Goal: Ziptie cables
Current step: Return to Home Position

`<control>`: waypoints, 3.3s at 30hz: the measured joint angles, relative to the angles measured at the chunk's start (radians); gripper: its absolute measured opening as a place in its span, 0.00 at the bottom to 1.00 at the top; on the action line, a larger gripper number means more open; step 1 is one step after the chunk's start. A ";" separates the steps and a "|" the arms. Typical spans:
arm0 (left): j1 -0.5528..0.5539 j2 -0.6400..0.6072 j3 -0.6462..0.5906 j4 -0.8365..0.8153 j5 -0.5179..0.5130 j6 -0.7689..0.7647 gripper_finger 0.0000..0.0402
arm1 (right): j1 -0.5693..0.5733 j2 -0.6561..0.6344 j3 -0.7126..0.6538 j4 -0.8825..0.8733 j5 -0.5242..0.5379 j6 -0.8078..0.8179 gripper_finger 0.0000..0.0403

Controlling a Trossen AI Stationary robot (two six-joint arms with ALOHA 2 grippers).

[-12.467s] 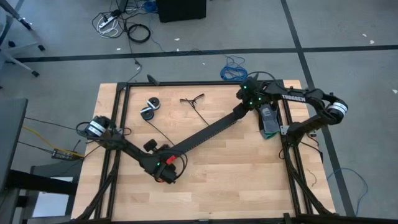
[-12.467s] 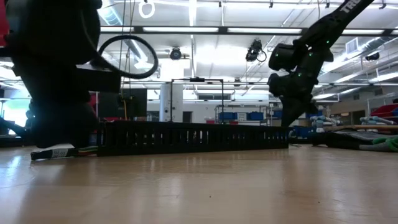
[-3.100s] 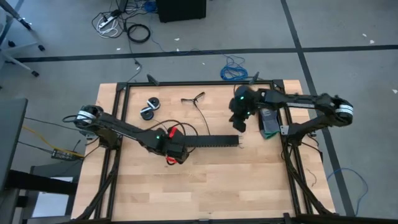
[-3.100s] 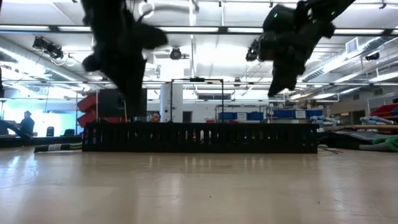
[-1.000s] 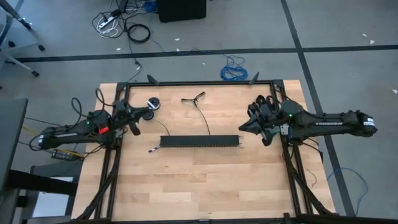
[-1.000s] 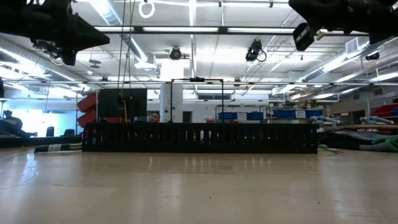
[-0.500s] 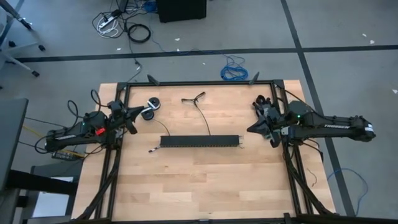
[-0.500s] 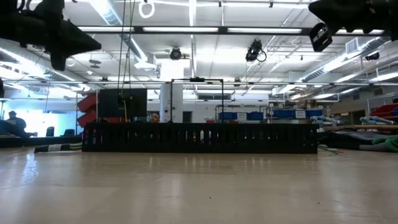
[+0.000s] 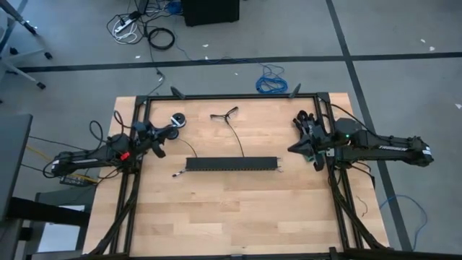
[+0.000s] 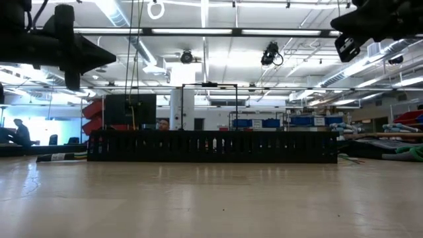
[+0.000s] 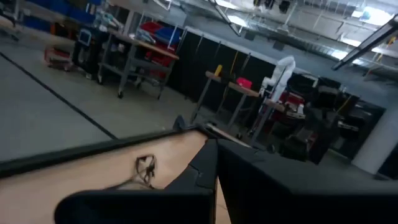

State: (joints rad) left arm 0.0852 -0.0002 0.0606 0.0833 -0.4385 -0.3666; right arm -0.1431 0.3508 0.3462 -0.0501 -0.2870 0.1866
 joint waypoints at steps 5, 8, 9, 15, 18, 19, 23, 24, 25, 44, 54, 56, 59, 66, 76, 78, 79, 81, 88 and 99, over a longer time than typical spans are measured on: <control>0.000 0.000 -0.049 0.045 0.043 -0.011 0.00 | 0.000 0.000 0.000 -0.016 0.032 -0.009 0.00; 0.000 0.000 -0.052 0.064 0.136 -0.008 0.00 | 0.000 0.000 0.000 -0.016 0.032 -0.025 0.00; 0.000 0.000 -0.052 0.064 0.163 -0.008 0.00 | 0.000 0.000 -0.002 -0.014 0.032 -0.031 0.00; 0.000 0.000 -0.052 0.048 0.327 -0.018 0.00 | 0.000 0.000 -0.079 0.059 0.030 -0.020 0.01; 0.000 0.000 -0.052 0.038 0.373 -0.027 0.00 | 0.000 0.000 -0.134 0.131 -0.002 -0.004 0.01; 0.000 0.000 -0.052 0.028 0.393 -0.032 0.00 | 0.000 -0.001 -0.146 0.144 -0.013 -0.004 0.01; 0.000 0.000 -0.052 -0.057 0.432 -0.071 0.00 | 0.000 -0.004 -0.172 0.180 -0.044 -0.004 0.00; 0.000 0.000 -0.052 -0.073 0.432 -0.079 0.00 | 0.000 -0.005 -0.176 0.179 -0.046 -0.003 0.00; 0.000 0.000 -0.052 -0.076 0.432 -0.079 0.00 | 0.000 -0.005 -0.180 0.180 -0.048 -0.003 0.00; 0.000 0.000 -0.053 -0.077 0.426 -0.037 0.00 | 0.000 -0.005 -0.293 0.183 0.030 -0.043 0.00; 0.000 0.000 -0.053 -0.076 0.425 -0.006 0.00 | 0.000 -0.005 -0.336 0.215 0.094 -0.068 0.00; 0.000 0.000 -0.053 -0.076 0.425 -0.006 0.00 | -0.001 -0.004 -0.336 0.211 0.097 -0.076 0.00; 0.000 0.000 -0.053 -0.075 0.424 -0.006 0.00 | -0.002 -0.005 -0.336 0.209 0.097 -0.086 0.01; 0.000 0.000 -0.053 -0.073 0.424 -0.005 0.00 | -0.003 -0.005 -0.336 0.111 0.131 -0.076 0.01; 0.000 0.000 -0.053 -0.067 0.423 -0.005 0.00 | -0.003 0.002 -0.337 0.088 0.131 -0.075 0.01; 0.000 0.000 -0.053 -0.068 0.423 -0.005 0.00 | -0.003 0.002 -0.337 0.088 0.131 -0.076 0.01; 0.000 0.000 -0.053 -0.067 0.423 -0.005 0.00 | -0.003 0.002 -0.337 0.088 0.131 -0.076 0.01; 0.000 0.000 -0.053 -0.067 0.423 -0.005 0.00 | -0.003 0.002 -0.337 0.088 0.130 -0.076 0.01; 0.000 0.000 -0.053 -0.067 0.423 -0.005 0.00 | -0.003 0.002 -0.337 0.106 0.129 -0.077 0.01; 0.000 0.000 -0.053 -0.067 0.423 -0.005 0.00 | -0.003 0.002 -0.338 0.116 0.129 -0.077 0.01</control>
State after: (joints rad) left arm 0.0849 -0.0002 0.0074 0.0158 -0.0151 -0.3717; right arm -0.1459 0.3531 0.0086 0.0658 -0.1581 0.1093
